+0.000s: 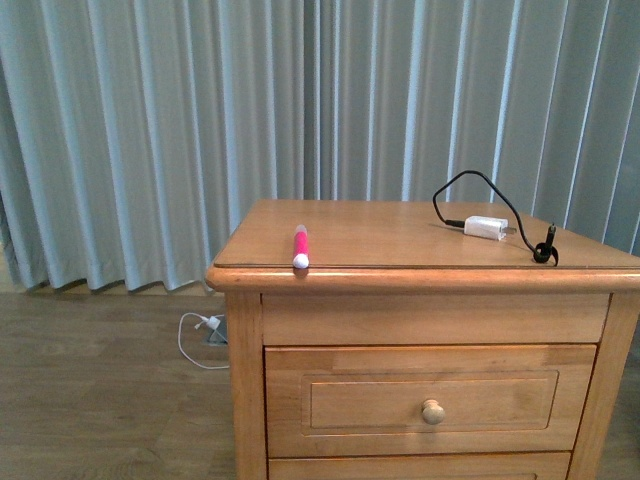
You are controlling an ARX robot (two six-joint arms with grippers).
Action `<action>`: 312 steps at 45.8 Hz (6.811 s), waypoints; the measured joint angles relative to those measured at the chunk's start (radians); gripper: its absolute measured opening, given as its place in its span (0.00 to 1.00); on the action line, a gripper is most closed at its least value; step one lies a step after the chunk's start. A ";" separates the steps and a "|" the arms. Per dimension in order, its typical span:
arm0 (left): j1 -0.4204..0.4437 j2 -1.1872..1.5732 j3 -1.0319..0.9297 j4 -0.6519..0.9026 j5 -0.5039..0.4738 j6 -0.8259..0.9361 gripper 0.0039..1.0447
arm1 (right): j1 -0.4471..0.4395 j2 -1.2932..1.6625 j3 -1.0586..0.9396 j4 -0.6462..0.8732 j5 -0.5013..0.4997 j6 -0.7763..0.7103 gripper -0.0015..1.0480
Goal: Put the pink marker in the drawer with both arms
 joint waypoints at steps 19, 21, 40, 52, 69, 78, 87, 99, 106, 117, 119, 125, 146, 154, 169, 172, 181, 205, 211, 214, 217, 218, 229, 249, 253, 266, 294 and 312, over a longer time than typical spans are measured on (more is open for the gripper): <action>0.000 0.000 0.000 0.000 0.000 0.000 0.95 | 0.000 0.000 0.000 0.000 0.000 0.000 0.92; 0.000 0.000 0.000 0.000 0.000 0.000 0.95 | 0.000 0.000 0.000 0.000 0.000 0.000 0.92; 0.000 0.000 0.000 0.000 0.000 0.000 0.95 | 0.000 0.000 0.000 0.000 0.000 0.000 0.92; 0.000 0.000 0.000 0.000 0.000 0.000 0.95 | 0.000 0.000 0.000 0.000 0.000 0.000 0.92; 0.000 0.000 0.000 0.000 0.000 0.000 0.95 | 0.023 0.610 0.097 0.326 -0.254 0.097 0.92; 0.000 0.000 0.000 0.000 0.000 0.000 0.95 | 0.125 1.064 0.235 0.588 -0.173 0.076 0.92; 0.000 0.000 0.000 0.000 0.000 0.000 0.95 | 0.191 1.423 0.424 0.690 -0.120 0.073 0.92; 0.000 0.000 0.000 0.000 0.000 0.000 0.95 | 0.249 1.778 0.665 0.740 -0.031 0.046 0.92; 0.000 0.000 0.000 0.000 0.000 0.000 0.95 | 0.254 1.914 0.771 0.742 0.010 0.046 0.92; 0.000 0.000 0.000 0.000 0.000 0.000 0.95 | 0.253 2.090 0.916 0.729 0.055 0.043 0.92; 0.000 0.000 0.000 0.000 0.000 0.000 0.95 | 0.251 2.129 0.951 0.723 0.059 0.042 0.92; 0.000 0.000 0.000 0.000 0.000 0.000 0.95 | 0.245 2.202 1.025 0.705 0.078 0.039 0.92; 0.000 0.000 0.000 0.000 0.000 0.000 0.95 | 0.235 2.301 1.162 0.653 0.101 0.081 0.92; 0.000 0.000 0.000 0.000 0.000 0.000 0.95 | 0.252 2.323 1.178 0.649 0.111 0.097 0.92; 0.000 0.000 0.000 0.000 0.000 0.000 0.95 | 0.266 2.334 1.190 0.661 0.141 0.119 0.92; 0.000 0.000 0.000 0.000 0.000 0.000 0.95 | 0.266 2.335 1.189 0.674 0.154 0.114 0.92; 0.000 0.000 0.000 0.000 0.000 0.000 0.95 | 0.268 2.336 1.189 0.686 0.163 0.109 0.92; 0.000 0.000 0.000 0.000 0.000 0.000 0.95 | 0.262 2.336 1.176 0.708 0.169 0.100 0.48; 0.000 0.000 0.000 0.000 0.000 0.000 0.95 | 0.265 2.335 1.169 0.709 0.151 0.113 0.26; 0.000 0.000 0.000 0.000 0.000 0.000 0.95 | 0.265 2.329 1.163 0.702 0.146 0.121 0.23; 0.000 0.000 0.000 0.000 0.000 0.000 0.95 | 0.264 2.318 1.157 0.683 0.143 0.130 0.23; 0.000 0.000 0.000 0.000 0.000 0.000 0.95 | 0.264 2.311 1.152 0.676 0.139 0.135 0.23; 0.000 0.000 0.000 0.000 0.000 0.000 0.95 | 0.265 2.219 1.044 0.620 0.111 0.188 0.23; 0.000 0.000 0.000 0.000 0.000 0.000 0.95 | 0.274 1.999 0.740 0.581 0.041 0.211 0.23; 0.000 0.000 0.000 0.000 0.000 0.000 0.95 | 0.270 1.971 0.702 0.586 0.026 0.205 0.23; 0.000 0.000 0.000 0.000 0.000 0.000 0.95 | 0.259 1.865 0.557 0.604 -0.027 0.195 0.23; 0.000 0.000 0.000 0.000 0.000 0.000 0.95 | 0.226 1.394 0.365 0.451 -0.137 0.187 0.93; 0.000 0.000 0.000 0.000 0.000 0.000 0.95 | 0.067 0.713 0.325 -0.056 -0.348 0.124 0.92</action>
